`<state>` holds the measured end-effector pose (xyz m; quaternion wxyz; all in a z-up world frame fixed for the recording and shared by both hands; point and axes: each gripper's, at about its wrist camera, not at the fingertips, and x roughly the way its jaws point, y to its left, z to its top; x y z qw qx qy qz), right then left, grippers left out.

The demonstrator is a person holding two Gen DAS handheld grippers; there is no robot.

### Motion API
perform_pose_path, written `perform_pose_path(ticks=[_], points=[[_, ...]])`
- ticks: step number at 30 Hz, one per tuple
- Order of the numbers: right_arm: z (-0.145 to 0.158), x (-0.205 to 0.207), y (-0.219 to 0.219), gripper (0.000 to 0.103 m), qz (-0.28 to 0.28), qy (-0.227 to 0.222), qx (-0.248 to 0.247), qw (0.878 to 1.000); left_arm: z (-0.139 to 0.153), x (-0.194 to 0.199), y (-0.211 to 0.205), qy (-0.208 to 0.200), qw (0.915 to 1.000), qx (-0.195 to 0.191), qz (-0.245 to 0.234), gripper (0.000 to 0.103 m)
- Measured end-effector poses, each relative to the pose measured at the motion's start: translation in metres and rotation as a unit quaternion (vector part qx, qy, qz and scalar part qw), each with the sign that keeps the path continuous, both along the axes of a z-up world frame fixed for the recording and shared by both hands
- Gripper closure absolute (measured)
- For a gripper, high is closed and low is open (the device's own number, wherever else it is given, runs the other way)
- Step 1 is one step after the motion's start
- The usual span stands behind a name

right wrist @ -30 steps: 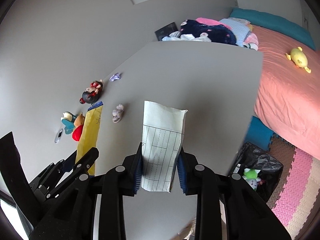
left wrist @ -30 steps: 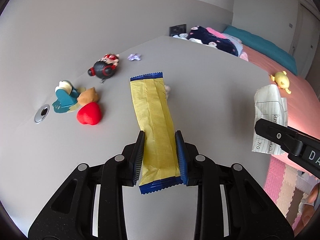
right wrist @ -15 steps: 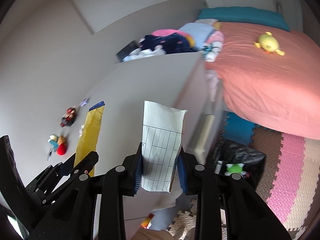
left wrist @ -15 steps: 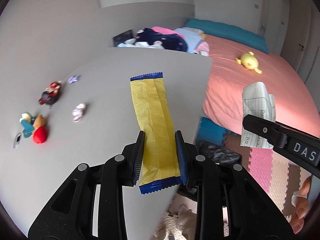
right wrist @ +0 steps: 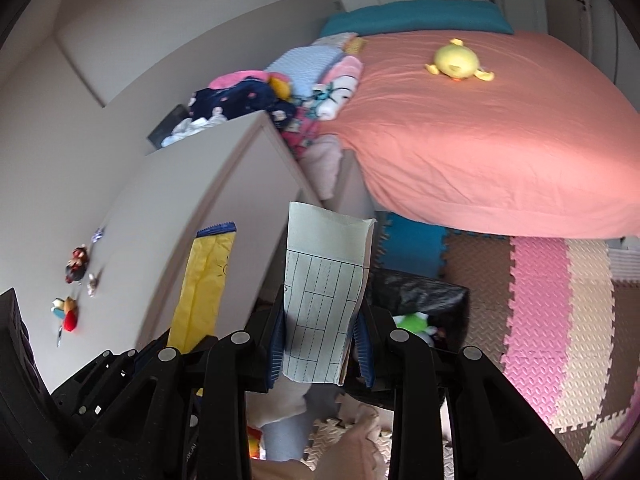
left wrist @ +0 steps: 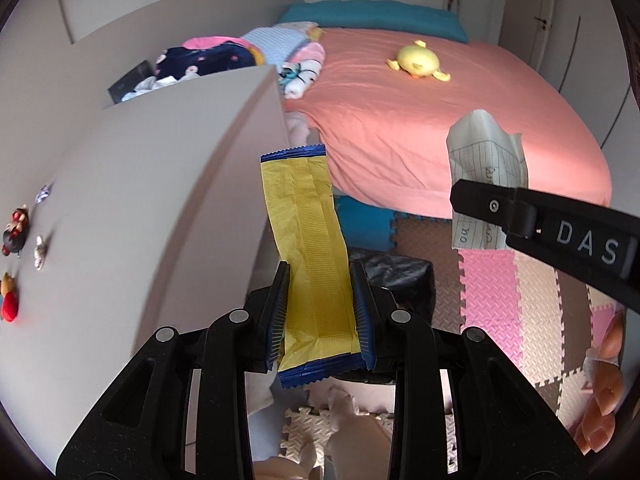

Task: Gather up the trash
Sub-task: 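Carry the yellow packet and paper note over the bin and open both tools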

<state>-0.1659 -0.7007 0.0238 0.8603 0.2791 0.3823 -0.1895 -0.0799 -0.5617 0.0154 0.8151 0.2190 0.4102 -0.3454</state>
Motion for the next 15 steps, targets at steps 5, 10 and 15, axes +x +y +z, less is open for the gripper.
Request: perform_pose_path(ticks=[5,10,15], points=[[-0.011,-0.003,-0.015,0.013,-0.023,0.025,-0.024,0.999,-0.016,-0.002,-0.019,0.011,0.9995,0.025,-0.016,0.008],[-0.017,-0.012,-0.022,0.010,-0.047,0.026,-0.056,0.997,-0.027,-0.004,-0.018,-0.020,0.9991,0.037,-0.010,0.006],[-0.023,-0.013,-0.023,0.010,-0.047,0.030,-0.046,0.997,-0.032,-0.005,-0.016,-0.020,0.9990,0.040,-0.008,0.006]])
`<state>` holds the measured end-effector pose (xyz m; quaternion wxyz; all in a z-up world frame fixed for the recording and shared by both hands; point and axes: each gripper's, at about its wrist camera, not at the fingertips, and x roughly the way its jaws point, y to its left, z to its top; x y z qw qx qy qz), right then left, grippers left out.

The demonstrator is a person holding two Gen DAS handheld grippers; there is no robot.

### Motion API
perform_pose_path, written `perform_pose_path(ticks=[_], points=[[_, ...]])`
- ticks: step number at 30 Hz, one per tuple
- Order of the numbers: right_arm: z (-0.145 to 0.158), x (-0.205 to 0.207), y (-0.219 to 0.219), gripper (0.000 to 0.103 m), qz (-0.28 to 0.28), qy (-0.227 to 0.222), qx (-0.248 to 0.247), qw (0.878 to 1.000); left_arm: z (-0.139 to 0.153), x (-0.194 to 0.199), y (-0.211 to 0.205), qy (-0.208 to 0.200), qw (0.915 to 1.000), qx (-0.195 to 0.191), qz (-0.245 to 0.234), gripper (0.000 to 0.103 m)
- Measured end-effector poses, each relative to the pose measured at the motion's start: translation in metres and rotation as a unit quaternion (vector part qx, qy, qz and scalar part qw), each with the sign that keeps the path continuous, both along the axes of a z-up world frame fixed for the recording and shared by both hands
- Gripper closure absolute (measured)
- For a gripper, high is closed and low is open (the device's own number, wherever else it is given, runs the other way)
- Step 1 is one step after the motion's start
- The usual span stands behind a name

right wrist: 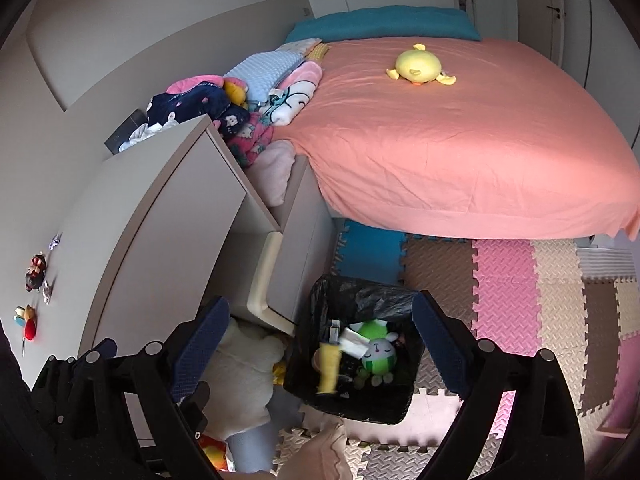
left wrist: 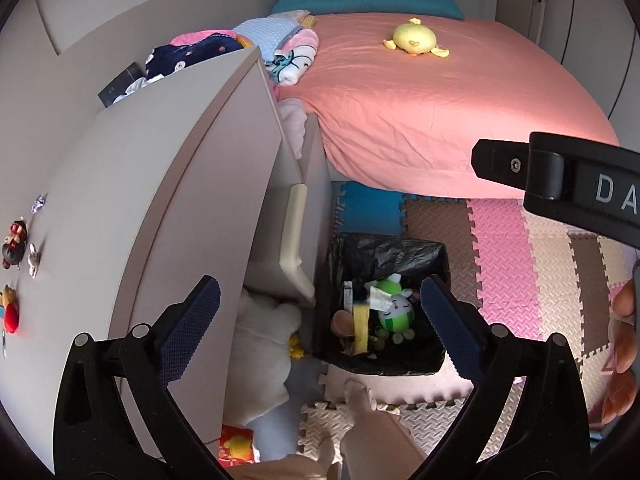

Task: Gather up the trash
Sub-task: 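Carry the yellow packet and paper note over the bin and open both tools, then move both open tools back over the desk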

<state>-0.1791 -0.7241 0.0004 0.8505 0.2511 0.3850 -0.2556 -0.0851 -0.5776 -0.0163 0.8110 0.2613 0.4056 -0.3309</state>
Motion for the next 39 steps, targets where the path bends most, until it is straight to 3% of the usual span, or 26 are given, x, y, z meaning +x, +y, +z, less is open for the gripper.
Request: perform_pose_path(ticks=[13,20,27,35,39], points=[[0.009,0.017,0.024,0.010,0.020,0.006,-0.010,1.000,0.012,0.013,0.025,0.018,0.9993,-0.026,0.022,0.006],[0.028,0.032,0.049,0.010,0.042,-0.005,-0.024,0.999,0.033,0.028,0.053,0.004,0.9984,-0.038,0.042,0.006],[0.045,0.060,0.087,0.003,0.071,-0.022,-0.007,0.997,0.056,0.056,0.102,-0.014,0.9954,-0.050,0.081,0.006],[0.059,0.103,0.144,0.003,0.121,-0.048,-0.002,0.991,0.071,0.096,0.178,-0.025,0.9865,-0.063,0.149,0.006],[0.064,0.126,0.183,0.003,0.171,-0.055,-0.044,0.983,0.070,0.117,0.219,-0.020,0.9798,-0.067,0.187,0.006]])
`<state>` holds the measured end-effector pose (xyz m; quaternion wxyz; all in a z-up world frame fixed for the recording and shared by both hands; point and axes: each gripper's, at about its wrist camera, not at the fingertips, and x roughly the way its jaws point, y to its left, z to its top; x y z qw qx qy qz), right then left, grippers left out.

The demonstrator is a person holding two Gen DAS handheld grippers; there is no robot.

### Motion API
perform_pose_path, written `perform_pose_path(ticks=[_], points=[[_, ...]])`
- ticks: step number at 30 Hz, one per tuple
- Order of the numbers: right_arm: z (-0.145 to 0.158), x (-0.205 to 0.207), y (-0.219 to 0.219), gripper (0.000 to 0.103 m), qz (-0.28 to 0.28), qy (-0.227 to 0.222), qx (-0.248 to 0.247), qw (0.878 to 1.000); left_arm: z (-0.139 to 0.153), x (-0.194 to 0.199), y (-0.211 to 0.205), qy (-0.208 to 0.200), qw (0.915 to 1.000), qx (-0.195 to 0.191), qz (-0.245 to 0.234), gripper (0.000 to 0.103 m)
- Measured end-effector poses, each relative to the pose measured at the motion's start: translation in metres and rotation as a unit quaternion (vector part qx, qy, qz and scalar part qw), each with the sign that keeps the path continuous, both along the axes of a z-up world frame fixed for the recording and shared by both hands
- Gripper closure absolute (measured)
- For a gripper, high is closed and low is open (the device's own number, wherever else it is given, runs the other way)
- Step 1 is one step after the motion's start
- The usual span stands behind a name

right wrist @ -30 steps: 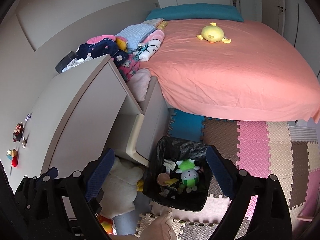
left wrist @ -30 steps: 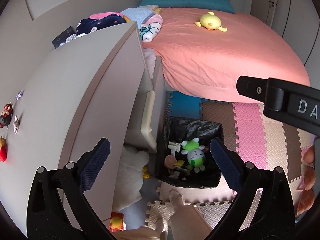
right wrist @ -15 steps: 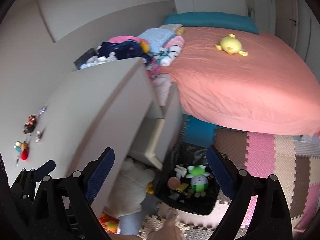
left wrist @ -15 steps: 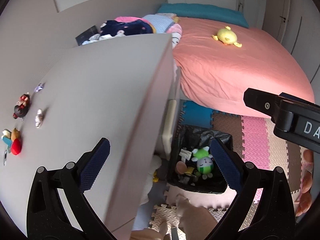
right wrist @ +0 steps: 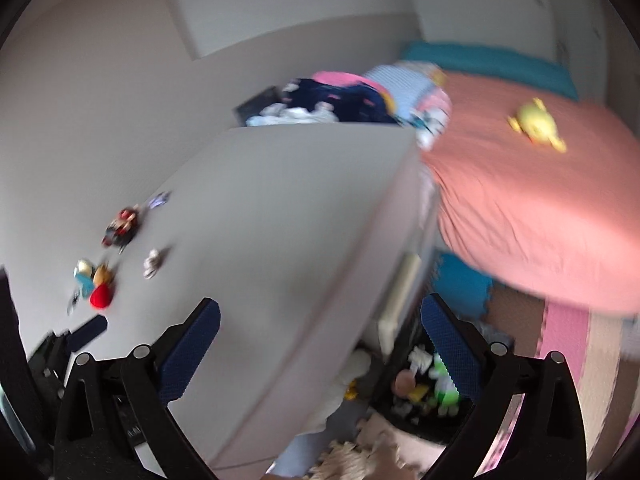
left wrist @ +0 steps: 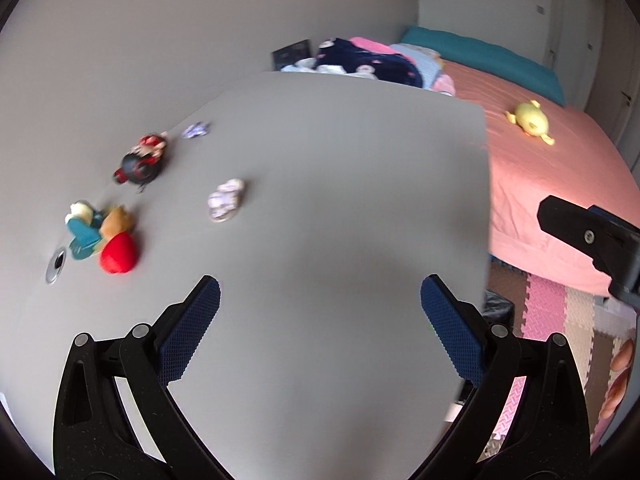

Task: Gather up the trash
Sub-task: 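Move both open tools back over the desk, then grasp the red heart plush with the left tool while the right tool grasps the lavender flower toy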

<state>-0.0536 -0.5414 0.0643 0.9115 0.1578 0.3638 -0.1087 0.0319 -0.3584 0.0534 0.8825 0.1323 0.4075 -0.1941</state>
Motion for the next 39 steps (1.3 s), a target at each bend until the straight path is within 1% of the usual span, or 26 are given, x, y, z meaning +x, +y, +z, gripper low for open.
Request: perform_pose_path(ticks=[2,5,11,17,24,26,30,31,34,35,36,37,38,39], points=[[0.002,0.012,0.023,0.003,0.028,-0.004,-0.021,0.999,-0.001,0.009,0.020,-0.001,0.9998,0.003,0.018,0.006],[0.001,0.027,0.045,0.003,0.049,-0.007,-0.017,0.999,-0.004,0.022,0.045,-0.002,0.9990,0.005,0.045,0.006],[-0.006,0.058,0.084,0.003,0.084,0.007,-0.002,0.996,-0.010,0.052,0.090,0.006,0.9959,0.001,0.090,0.006],[-0.018,0.089,0.117,0.003,0.105,0.034,-0.012,0.994,-0.022,0.077,0.124,0.021,0.9921,-0.003,0.124,0.006],[-0.034,0.127,0.149,0.003,0.129,0.059,-0.013,0.990,-0.033,0.106,0.147,0.031,0.9879,-0.014,0.151,0.006],[-0.036,0.136,0.154,0.003,0.125,0.062,-0.015,0.990,-0.037,0.114,0.151,0.035,0.9871,-0.021,0.155,0.006],[-0.042,0.159,0.164,0.003,0.128,0.071,-0.020,0.989,-0.040,0.126,0.151,0.033,0.9871,-0.021,0.155,0.006],[-0.044,0.164,0.166,0.003,0.129,0.073,-0.021,0.989,-0.040,0.128,0.151,0.031,0.9872,-0.022,0.155,0.008],[-0.052,0.177,0.170,0.012,0.124,0.082,-0.022,0.989,-0.042,0.135,0.150,0.031,0.9881,-0.017,0.150,0.022],[-0.055,0.181,0.171,0.017,0.122,0.086,-0.024,0.989,-0.044,0.138,0.149,0.034,0.9883,-0.015,0.148,0.028],[-0.058,0.184,0.172,0.024,0.120,0.091,-0.025,0.988,-0.043,0.139,0.149,0.036,0.9885,-0.020,0.145,0.033],[-0.060,0.187,0.172,0.026,0.118,0.092,-0.027,0.988,-0.043,0.140,0.149,0.034,0.9888,-0.019,0.144,0.035],[-0.060,0.188,0.173,0.033,0.115,0.090,-0.040,0.989,-0.043,0.140,0.150,0.032,0.9890,-0.019,0.143,0.043],[-0.060,0.190,0.175,0.040,0.115,0.092,-0.050,0.988,-0.042,0.140,0.150,0.032,0.9891,-0.022,0.142,0.048]])
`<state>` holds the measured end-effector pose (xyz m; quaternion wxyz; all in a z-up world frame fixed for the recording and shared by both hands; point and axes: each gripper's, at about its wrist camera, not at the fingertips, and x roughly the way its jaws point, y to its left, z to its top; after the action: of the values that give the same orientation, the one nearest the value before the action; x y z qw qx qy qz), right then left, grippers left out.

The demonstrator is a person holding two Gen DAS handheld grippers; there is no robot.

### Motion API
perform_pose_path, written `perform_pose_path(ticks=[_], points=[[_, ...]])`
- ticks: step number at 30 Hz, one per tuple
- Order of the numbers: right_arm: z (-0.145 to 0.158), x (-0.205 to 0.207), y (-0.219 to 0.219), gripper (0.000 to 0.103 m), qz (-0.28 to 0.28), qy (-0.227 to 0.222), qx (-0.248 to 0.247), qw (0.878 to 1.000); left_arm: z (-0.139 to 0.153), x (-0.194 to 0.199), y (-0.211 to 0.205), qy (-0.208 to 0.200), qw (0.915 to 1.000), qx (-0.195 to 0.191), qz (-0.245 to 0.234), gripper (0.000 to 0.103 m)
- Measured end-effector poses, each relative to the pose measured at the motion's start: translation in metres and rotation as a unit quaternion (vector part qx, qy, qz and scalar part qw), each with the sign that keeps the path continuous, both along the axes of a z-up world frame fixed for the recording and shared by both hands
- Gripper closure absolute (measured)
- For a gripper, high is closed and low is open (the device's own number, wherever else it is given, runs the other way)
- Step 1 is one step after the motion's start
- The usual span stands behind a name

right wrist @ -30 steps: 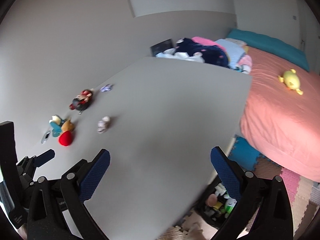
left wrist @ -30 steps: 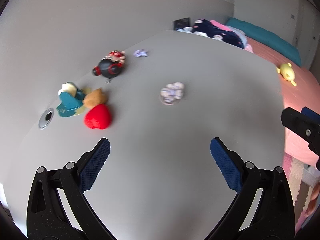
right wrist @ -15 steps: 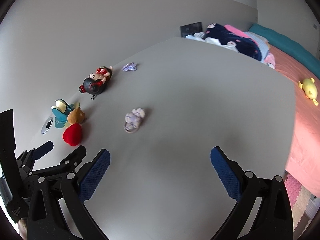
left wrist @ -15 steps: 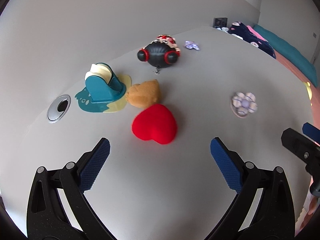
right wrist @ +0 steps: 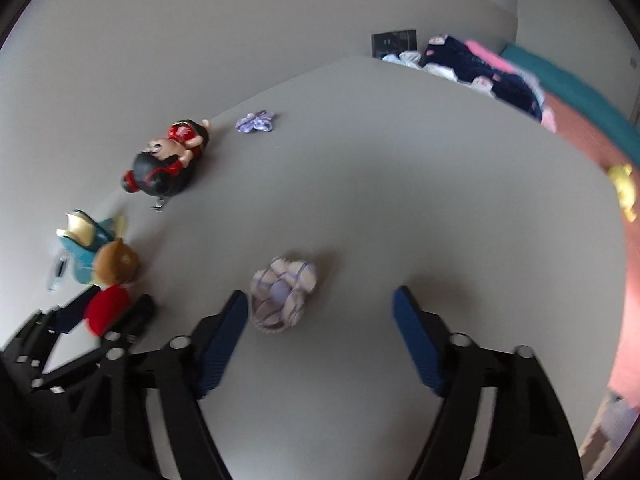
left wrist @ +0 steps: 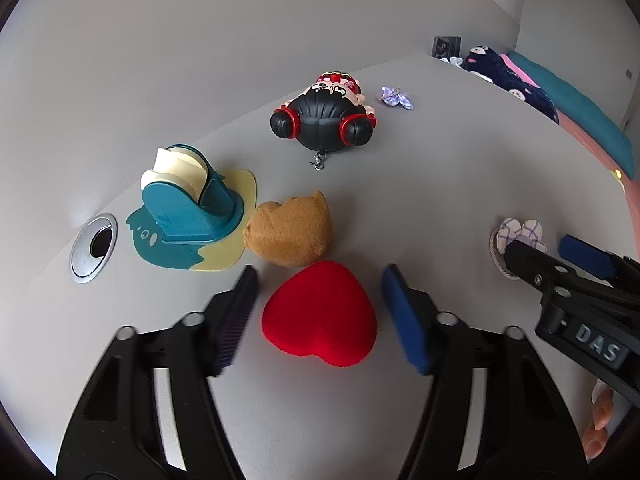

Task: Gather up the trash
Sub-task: 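Grasp the red heart plush with the left tool while the right tool grasps the lavender flower toy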

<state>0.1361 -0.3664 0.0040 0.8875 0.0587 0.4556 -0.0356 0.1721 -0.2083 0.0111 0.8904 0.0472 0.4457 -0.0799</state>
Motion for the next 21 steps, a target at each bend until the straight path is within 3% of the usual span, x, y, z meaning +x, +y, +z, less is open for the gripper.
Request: perform_pose_path(ticks=[2,6,21], points=[[0.000,0.002,0.003,0.052,0.001,-0.002,-0.019,1.000,0.001,-0.002,0.000,-0.003,1.0000,0.003,-0.001,0.055],[0.001,0.001,0.003,0.087,0.008,-0.005,-0.004,1.000,0.002,-0.004,-0.003,-0.007,0.9998,0.016,-0.004,0.055],[0.016,-0.024,-0.026,0.090,0.001,-0.004,0.042,0.999,0.012,-0.018,-0.011,-0.019,0.9997,0.017,-0.005,0.055]])
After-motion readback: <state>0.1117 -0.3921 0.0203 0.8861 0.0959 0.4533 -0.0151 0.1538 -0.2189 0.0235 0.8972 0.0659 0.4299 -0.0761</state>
